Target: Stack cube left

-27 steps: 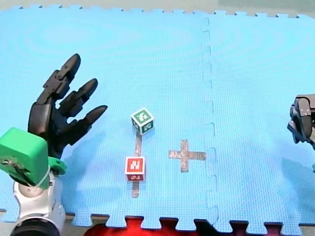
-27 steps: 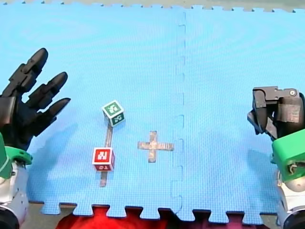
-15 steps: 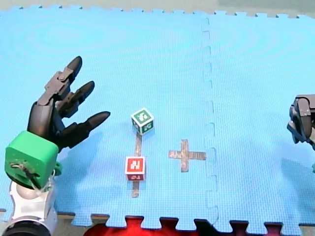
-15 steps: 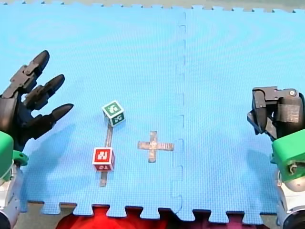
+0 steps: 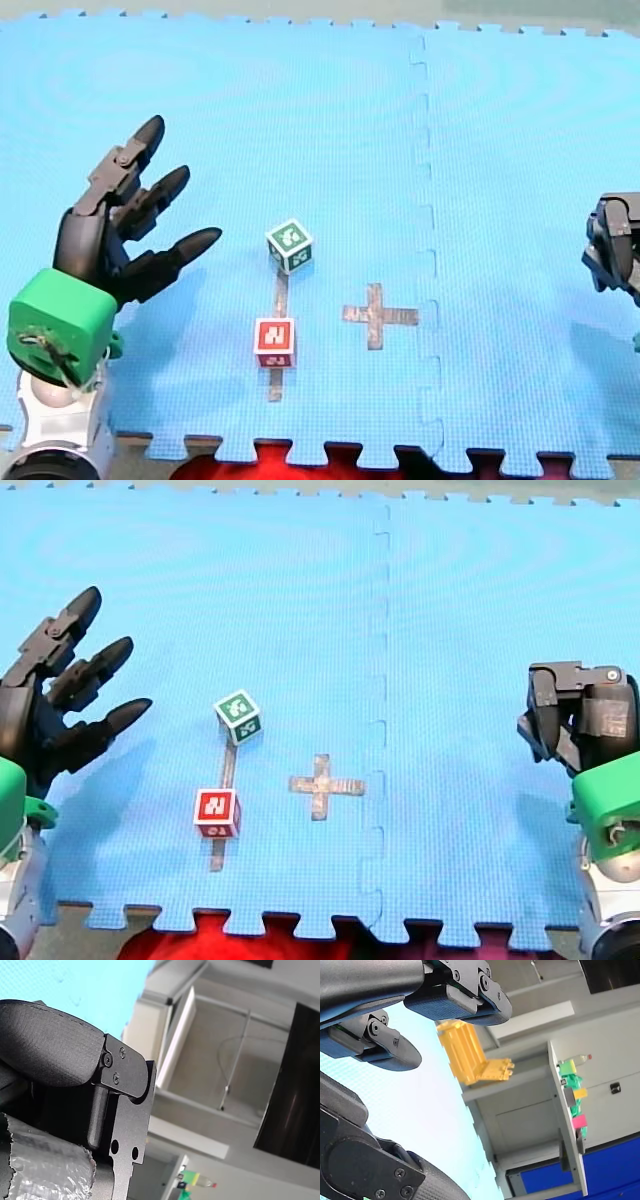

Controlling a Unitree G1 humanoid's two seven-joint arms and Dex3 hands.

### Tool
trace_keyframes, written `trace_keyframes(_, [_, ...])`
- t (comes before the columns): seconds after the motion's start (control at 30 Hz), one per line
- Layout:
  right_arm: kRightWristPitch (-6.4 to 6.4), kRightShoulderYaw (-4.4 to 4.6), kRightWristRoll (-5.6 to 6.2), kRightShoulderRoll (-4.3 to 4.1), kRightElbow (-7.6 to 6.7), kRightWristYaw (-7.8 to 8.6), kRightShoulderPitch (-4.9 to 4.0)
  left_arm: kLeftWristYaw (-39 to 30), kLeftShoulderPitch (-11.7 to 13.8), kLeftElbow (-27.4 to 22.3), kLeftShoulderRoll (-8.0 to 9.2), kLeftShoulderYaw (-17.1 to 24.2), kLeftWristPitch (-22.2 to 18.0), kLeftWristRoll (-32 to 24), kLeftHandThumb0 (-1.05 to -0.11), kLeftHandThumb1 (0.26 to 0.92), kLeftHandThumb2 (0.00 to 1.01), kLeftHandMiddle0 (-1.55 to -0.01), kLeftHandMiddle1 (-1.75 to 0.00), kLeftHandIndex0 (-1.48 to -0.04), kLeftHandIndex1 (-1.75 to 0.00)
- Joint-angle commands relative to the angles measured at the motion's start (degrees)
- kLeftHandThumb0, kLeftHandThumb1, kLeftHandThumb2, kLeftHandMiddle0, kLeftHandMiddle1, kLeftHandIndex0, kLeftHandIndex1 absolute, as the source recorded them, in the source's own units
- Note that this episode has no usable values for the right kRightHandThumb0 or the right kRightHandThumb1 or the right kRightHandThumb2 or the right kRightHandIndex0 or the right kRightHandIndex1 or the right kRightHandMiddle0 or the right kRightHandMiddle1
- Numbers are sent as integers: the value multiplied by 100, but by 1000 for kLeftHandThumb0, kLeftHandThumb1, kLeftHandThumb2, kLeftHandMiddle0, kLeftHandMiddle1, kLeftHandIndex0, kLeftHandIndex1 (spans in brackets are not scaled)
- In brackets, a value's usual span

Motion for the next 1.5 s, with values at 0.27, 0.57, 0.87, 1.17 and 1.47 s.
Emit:
trace_keyframes(0.27, [-55,-21,22,-1,-7,3,31,-177,-12,10,-5,71,11,-212,-663,694,1,-656,-3,-396,-2])
trace_keyframes(0.57, [-42,-18,4,-6,-4,-28,25,-216,-12,-23,-12,88,56,-282,-671,693,0,-667,-6,-395,0])
trace_keyframes(0.87, [-29,-14,-8,-8,10,-58,3,-630,-30,27,-25,211,-127,-560,-330,652,3,-496,-1631,-378,-3])
trace_keyframes(1.17, [-49,15,-78,0,-18,-161,17,-137,35,112,277,-140,-615,292,-323,722,15,-682,-1746,-402,-18])
trace_keyframes(1.47, [-59,28,-83,22,-19,-179,18,177,155,-276,1218,-778,-378,1480,-465,736,6,-730,-1746,-581,-59])
